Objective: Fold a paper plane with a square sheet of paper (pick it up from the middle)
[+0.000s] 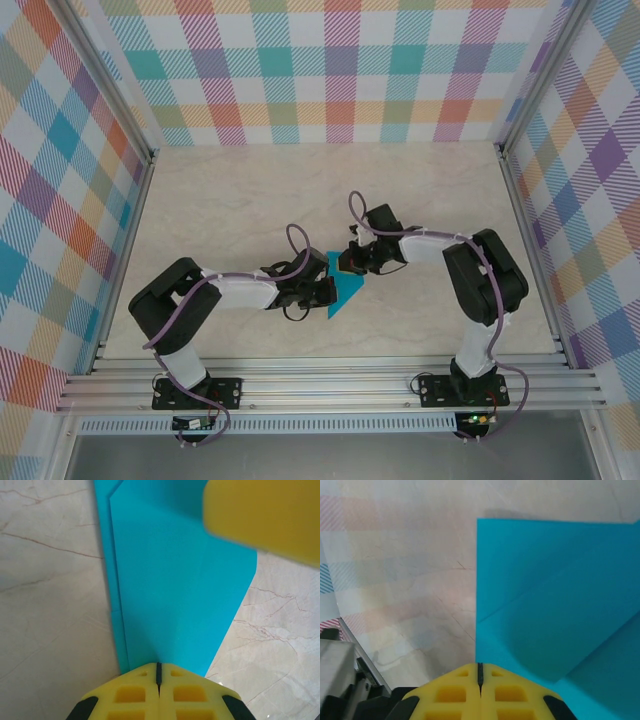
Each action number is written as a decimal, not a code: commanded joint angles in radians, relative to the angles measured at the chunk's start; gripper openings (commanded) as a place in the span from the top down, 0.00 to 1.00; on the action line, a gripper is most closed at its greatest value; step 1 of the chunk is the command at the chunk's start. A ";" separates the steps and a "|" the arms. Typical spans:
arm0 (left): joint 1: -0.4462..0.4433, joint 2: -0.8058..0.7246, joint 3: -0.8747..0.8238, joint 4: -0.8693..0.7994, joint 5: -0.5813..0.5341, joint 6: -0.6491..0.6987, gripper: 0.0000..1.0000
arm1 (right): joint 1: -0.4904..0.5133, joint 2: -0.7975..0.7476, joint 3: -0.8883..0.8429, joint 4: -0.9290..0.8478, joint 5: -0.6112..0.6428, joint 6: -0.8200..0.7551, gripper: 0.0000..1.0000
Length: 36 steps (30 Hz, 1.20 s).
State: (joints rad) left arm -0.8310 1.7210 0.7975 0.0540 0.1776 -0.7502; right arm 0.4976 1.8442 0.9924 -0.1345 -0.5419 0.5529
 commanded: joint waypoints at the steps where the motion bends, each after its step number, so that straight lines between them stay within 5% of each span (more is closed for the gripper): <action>1: -0.006 0.042 -0.048 -0.230 -0.058 0.022 0.98 | -0.007 0.052 -0.008 0.027 0.023 -0.015 0.98; 9: -0.005 0.039 -0.061 -0.236 -0.060 0.027 0.98 | -0.046 0.090 0.020 0.034 0.153 -0.051 0.98; 22: -0.005 0.043 -0.080 -0.229 -0.058 0.031 0.98 | -0.158 0.141 0.147 0.051 0.149 -0.104 0.97; 36: -0.006 0.038 -0.070 -0.223 -0.055 0.034 0.98 | -0.090 -0.044 0.021 0.089 -0.048 -0.021 0.94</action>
State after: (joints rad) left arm -0.8310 1.7153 0.7864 0.0616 0.1776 -0.7387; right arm 0.3710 1.8149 1.0569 -0.0658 -0.5102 0.5060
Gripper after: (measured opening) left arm 0.043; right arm 0.063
